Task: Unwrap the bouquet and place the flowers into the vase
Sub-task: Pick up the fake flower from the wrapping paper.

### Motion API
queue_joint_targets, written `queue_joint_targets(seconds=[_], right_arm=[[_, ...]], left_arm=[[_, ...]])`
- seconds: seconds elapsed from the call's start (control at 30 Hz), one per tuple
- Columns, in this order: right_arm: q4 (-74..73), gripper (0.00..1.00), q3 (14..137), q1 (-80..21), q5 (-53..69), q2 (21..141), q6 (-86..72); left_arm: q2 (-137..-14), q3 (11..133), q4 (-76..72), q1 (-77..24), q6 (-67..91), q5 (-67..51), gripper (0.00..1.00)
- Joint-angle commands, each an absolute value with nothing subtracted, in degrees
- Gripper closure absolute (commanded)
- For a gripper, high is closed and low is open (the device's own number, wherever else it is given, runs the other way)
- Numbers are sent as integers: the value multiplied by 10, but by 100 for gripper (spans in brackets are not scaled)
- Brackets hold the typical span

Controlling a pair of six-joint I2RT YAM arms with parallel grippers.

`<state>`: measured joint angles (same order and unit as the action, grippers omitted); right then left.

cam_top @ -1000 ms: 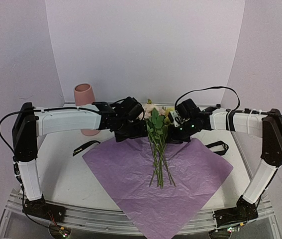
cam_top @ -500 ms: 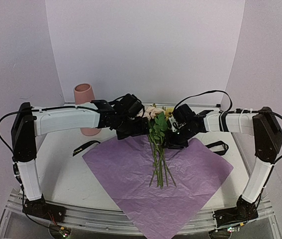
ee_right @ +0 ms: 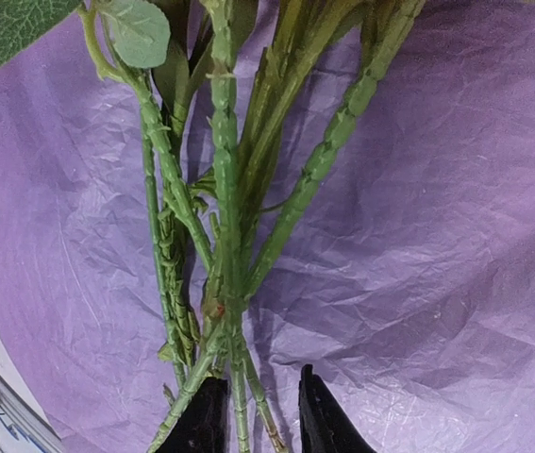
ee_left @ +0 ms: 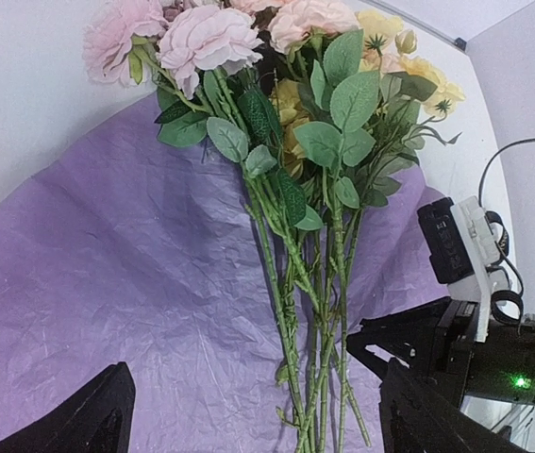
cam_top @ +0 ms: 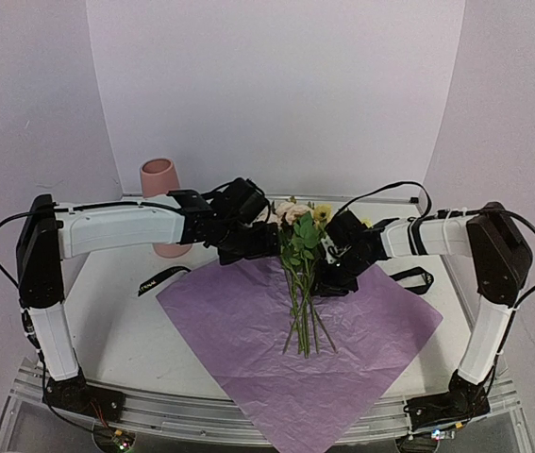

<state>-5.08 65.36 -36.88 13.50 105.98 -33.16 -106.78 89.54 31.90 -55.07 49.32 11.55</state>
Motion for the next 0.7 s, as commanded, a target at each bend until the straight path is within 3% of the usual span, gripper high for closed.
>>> queue_joint_targets(seconds=[0.0, 0.37, 0.67], right_arm=[[-54, 72, 652, -369, 159, 1076, -339], [-47, 76, 670, -369, 163, 1105, -338], [-35, 93, 673, -369, 160, 1089, -369]], left_arm=[[-1032, 893, 309, -548, 484, 114, 9], [-1010, 869, 308, -548, 496, 120, 9], [-1001, 857, 309, -548, 507, 120, 9]])
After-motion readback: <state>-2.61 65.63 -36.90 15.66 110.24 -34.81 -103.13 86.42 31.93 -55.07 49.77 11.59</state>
